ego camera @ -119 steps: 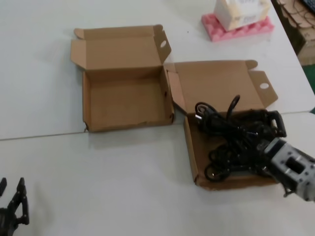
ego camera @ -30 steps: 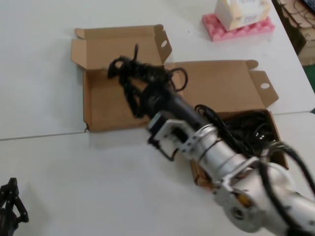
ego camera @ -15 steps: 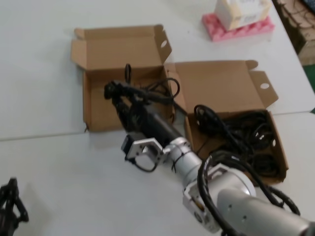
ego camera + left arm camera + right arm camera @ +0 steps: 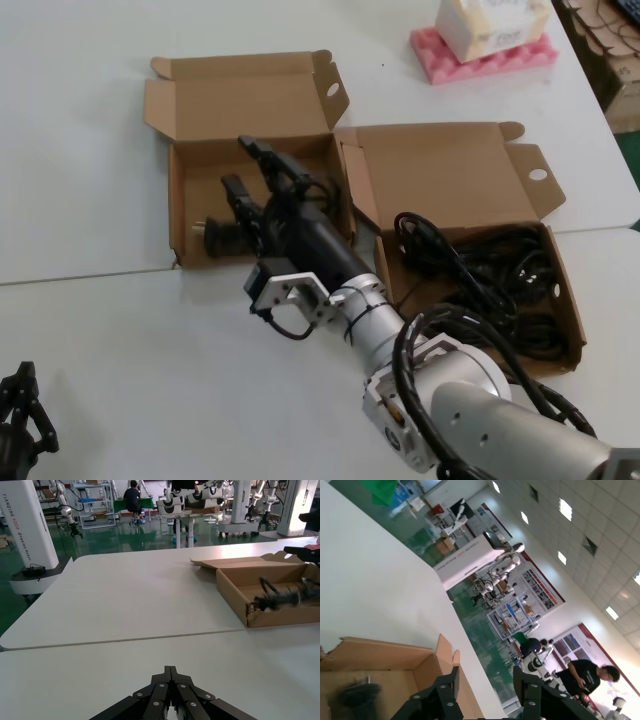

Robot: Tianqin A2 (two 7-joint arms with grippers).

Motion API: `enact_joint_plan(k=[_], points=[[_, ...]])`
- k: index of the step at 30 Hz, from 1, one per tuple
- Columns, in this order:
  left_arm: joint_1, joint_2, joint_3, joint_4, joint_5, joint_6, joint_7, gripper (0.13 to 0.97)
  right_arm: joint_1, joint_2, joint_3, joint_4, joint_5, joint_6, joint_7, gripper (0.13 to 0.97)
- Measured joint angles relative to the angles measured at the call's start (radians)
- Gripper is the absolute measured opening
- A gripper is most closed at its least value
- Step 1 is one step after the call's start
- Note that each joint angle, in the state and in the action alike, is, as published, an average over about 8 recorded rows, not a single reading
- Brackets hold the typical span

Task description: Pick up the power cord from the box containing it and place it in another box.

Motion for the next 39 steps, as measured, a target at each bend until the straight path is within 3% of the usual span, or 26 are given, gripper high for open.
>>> enact_joint_plan(k=[4, 15, 20, 30, 39], points=[[0.0, 0.0, 0.0, 0.0, 0.0, 0.0, 0.0, 0.163, 0.001, 0.048, 0.0, 0.087, 0.069, 0.013, 0.0, 0.37], [0.0, 0.0, 0.0, 0.0, 0.0, 0.0, 0.0, 0.163, 0.024, 0.4, 0.023, 0.556, 0.457, 0.28, 0.0, 0.578], [0.0, 0.0, 0.0, 0.0, 0.0, 0.0, 0.0, 0.163, -0.01, 0.513, 0.084, 0.685, 0.56, 0.31, 0.0, 0.703], [0.0, 0.0, 0.0, 0.0, 0.0, 0.0, 0.0, 0.179, -0.065, 0.52, 0.15, 0.728, 0.591, 0.265, 0.0, 0.872], [0.0, 0.0, 0.0, 0.0, 0.0, 0.0, 0.0, 0.246, -0.173, 0.493, 0.262, 0.777, 0.627, 0.158, 0.0, 0.95]])
